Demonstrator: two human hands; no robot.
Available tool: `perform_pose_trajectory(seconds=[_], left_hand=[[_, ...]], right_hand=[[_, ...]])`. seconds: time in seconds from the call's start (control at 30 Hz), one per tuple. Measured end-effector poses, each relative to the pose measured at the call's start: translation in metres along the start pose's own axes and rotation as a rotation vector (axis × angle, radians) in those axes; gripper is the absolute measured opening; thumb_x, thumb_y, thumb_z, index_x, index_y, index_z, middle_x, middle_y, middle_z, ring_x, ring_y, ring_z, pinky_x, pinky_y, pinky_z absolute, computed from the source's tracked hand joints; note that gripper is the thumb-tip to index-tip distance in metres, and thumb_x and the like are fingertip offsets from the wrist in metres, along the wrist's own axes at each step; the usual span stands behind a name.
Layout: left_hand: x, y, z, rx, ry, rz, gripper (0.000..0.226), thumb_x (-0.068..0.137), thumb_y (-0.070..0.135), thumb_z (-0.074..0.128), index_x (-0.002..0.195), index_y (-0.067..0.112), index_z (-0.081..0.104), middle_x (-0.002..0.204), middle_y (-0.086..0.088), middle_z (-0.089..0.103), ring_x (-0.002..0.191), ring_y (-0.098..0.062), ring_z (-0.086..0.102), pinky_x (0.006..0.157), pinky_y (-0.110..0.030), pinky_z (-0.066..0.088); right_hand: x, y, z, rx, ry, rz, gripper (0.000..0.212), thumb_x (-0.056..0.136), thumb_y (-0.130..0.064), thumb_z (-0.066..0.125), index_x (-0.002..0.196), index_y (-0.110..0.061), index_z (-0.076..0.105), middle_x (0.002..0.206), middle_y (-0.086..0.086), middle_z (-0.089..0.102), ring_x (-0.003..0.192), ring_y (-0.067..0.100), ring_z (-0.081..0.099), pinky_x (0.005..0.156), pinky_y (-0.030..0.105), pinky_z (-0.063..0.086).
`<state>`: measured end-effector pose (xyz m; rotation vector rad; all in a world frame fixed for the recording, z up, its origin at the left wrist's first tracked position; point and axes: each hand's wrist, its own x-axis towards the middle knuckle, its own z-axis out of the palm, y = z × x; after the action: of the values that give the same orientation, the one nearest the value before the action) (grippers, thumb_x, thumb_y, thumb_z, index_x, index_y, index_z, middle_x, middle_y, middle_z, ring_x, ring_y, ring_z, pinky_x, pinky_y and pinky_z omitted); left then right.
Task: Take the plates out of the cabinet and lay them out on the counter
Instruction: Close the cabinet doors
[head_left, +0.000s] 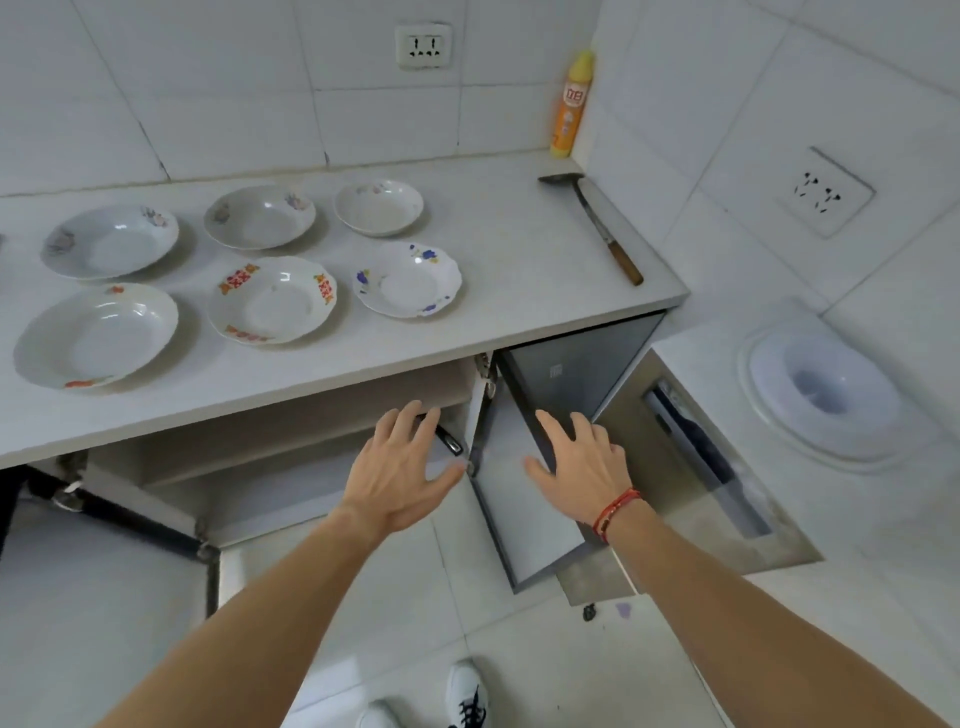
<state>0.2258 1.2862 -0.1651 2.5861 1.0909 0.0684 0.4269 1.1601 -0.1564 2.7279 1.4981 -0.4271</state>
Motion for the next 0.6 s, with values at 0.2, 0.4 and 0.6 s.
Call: perform_pose_trajectory(seconds=[0.2,0.4,0.6], left_hand=[[0.033,0.039,0.036,0.000,-0.114,0.090,0.089,0.081,0.073,0.022,0.151,0.019,0.025,0.159,-0.007,0.023,0.146,-0.030,0.017,0.115,-0.044,0.030],[0.067,0.061,0.071,0.015,-0.179,0.156,0.080,0.089,0.068,0.033,0.152,0.021,0.022,0.161,-0.008,0.019,0.148,-0.031,0.011,0.117,-0.047,0.026],[0.098,0.083,0.111,0.026,-0.254,0.239,0.070,0.096,0.056,0.036,0.154,0.023,0.015,0.164,-0.007,0.005,0.151,-0.030,-0.004,0.120,-0.048,0.019]], right_hand=[[-0.007,0.042,0.023,0.073,-0.099,0.129,0.072,0.092,-0.061,0.040,0.153,-0.031,0.017,0.149,0.011,0.036,0.129,0.030,0.041,0.100,0.047,0.044],[-0.003,0.063,0.046,0.207,-0.181,0.185,0.075,0.094,-0.057,0.043,0.154,-0.021,0.015,0.147,0.012,0.040,0.130,0.030,0.041,0.102,0.047,0.046],[0.004,0.075,0.074,0.289,-0.246,0.239,0.055,0.104,-0.042,0.032,0.149,-0.010,0.028,0.137,0.016,0.054,0.124,0.028,0.051,0.099,0.041,0.050]])
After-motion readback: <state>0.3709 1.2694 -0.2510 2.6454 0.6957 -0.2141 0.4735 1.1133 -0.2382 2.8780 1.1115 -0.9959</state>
